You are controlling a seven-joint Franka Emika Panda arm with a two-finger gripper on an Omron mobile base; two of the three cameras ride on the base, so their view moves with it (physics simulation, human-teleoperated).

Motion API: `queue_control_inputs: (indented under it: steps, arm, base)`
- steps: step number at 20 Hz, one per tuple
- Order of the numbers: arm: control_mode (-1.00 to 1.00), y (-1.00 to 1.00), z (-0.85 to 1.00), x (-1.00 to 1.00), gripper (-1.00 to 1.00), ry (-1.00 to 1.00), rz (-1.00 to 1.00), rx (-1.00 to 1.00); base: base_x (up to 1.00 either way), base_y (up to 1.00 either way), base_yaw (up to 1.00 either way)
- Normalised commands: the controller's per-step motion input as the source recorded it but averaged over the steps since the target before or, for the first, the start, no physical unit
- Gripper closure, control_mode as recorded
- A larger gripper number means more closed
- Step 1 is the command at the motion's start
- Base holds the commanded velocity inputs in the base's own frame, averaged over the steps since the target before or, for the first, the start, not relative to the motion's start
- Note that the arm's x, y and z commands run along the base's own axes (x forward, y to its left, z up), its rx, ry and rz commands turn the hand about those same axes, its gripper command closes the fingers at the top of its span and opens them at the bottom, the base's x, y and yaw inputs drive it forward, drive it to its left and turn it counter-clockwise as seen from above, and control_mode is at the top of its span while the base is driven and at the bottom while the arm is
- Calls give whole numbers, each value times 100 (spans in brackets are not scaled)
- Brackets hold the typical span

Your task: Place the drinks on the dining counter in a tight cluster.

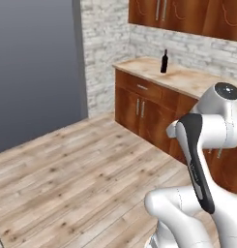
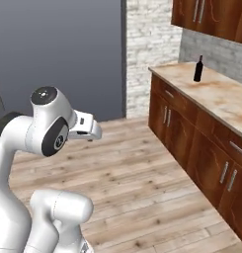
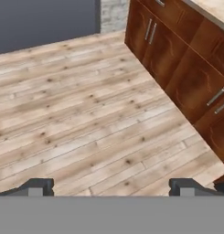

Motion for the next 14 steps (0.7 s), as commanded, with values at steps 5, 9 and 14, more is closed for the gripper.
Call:
queue_control_inputs:
  steps: [5,9,14]
  arm:
    - [100,0,0,0,-100,0,0,0]
    - [100,0,0,0,-100,0,0,0]
    - [100,0,0,0,-100,0,0,0]
  base:
    - [100,3,-53]
    - [100,17,-53]
    - [100,61,-41]
